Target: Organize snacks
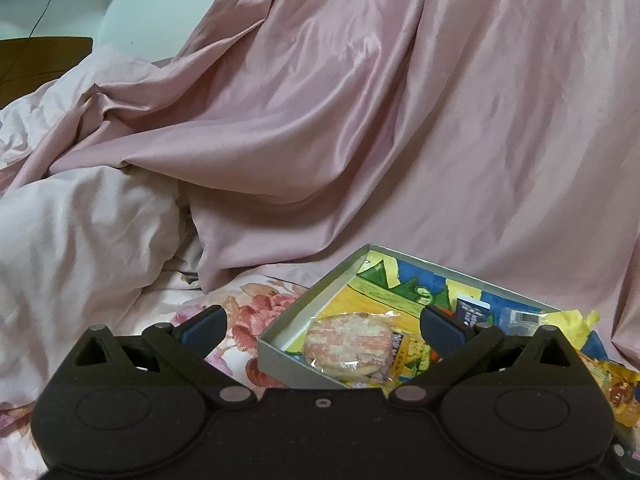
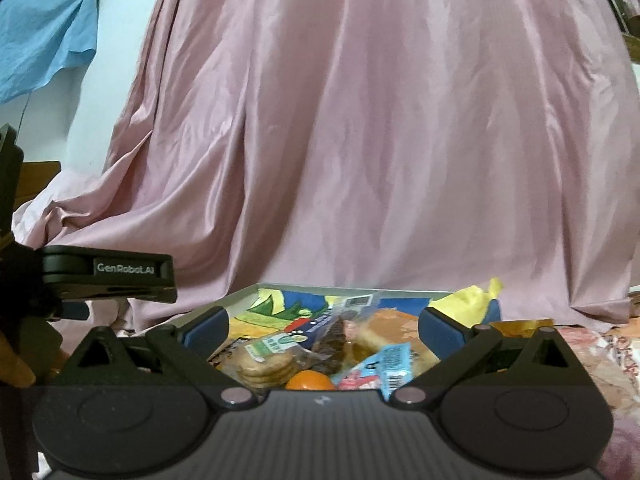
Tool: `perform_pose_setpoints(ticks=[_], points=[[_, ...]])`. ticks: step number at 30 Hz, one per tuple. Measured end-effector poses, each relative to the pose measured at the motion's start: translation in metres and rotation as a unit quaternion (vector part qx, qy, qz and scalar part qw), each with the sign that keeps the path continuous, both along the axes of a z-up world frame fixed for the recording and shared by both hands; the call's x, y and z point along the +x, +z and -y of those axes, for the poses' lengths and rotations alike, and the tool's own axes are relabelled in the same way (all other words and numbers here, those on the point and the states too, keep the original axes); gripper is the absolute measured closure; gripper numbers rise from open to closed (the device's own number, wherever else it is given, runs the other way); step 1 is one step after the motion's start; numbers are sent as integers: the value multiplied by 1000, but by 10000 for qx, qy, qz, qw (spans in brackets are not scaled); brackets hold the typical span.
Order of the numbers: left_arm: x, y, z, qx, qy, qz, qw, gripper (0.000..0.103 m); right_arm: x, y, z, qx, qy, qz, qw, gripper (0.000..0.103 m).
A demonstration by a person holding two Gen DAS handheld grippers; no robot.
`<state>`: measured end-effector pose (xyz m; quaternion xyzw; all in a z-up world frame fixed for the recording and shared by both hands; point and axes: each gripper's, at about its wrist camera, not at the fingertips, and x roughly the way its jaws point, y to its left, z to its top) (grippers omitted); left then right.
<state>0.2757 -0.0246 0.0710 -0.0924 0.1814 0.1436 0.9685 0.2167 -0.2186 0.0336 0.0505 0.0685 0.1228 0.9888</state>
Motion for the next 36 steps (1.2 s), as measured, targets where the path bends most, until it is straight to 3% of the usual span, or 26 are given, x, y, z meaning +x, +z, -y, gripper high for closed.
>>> perform_pose_setpoints(ticks=[11, 36], points=[[-27, 2, 5, -14, 2, 44, 10000, 1, -28, 6, 1, -153, -50, 191, 9997, 0], [-83, -12, 21, 259, -319, 46, 9991, 1, -75, 2, 22, 30, -528, 35, 9986, 0]])
